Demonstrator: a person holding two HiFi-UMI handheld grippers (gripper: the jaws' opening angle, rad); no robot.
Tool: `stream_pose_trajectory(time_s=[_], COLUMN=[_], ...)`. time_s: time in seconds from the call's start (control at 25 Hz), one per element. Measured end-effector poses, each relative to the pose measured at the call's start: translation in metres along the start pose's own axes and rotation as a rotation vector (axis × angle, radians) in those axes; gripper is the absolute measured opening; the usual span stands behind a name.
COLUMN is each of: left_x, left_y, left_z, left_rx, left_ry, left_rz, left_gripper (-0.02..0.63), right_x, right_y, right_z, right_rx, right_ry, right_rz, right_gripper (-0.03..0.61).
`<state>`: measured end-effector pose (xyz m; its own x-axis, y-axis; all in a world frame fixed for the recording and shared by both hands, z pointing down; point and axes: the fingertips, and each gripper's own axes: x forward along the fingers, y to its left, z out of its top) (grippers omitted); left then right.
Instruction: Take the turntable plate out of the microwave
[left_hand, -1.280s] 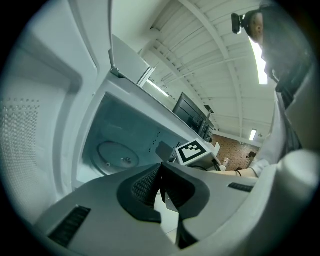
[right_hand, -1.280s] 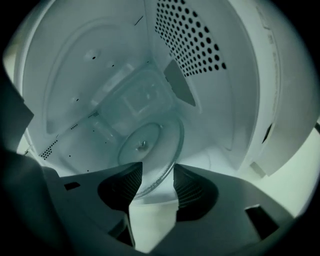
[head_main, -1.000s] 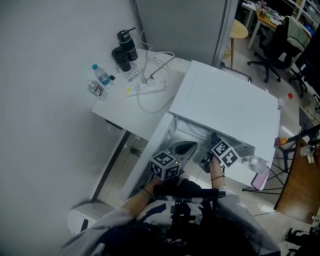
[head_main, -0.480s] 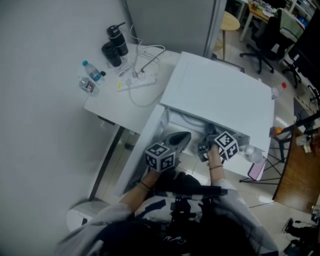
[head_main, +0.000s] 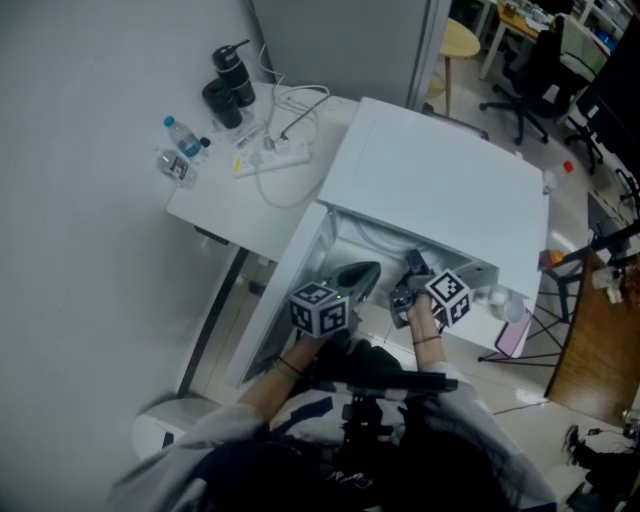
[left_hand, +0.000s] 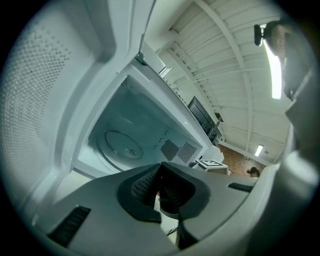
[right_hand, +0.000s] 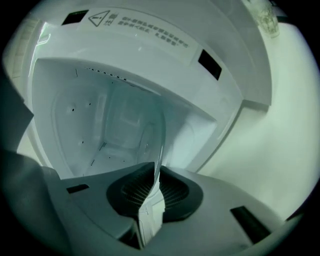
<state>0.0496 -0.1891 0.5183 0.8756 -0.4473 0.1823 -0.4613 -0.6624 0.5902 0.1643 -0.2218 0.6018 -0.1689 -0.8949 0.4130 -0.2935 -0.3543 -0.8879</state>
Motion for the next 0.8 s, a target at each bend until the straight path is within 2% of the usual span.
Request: stream_pose_trajectory(time_s=[0.32,0.4,0.8], left_x=[-0.003,-0.004,-0.004], left_y=[0.002,0.001,0.002], left_z=[-0.005,-0.006,-0.011], left_rx=[-0.018,-0.025,-0.028], left_ry=[0.011,0.011,0.021], left_rz=[0.010,0.010,0.010], left_gripper=[0.000,0.000,0.000], right_x=[0.007,0.009,-0.005], right_y=[-0.001,0.001,0.004], right_z=[0.000,0.001,0.000], right_rx=[0.045,0.029,0.045], right_ry=[0.012,0.019,-0.035], right_rz=[0.015,0.010,0.013], right_gripper=[0.032,0.031,0.023])
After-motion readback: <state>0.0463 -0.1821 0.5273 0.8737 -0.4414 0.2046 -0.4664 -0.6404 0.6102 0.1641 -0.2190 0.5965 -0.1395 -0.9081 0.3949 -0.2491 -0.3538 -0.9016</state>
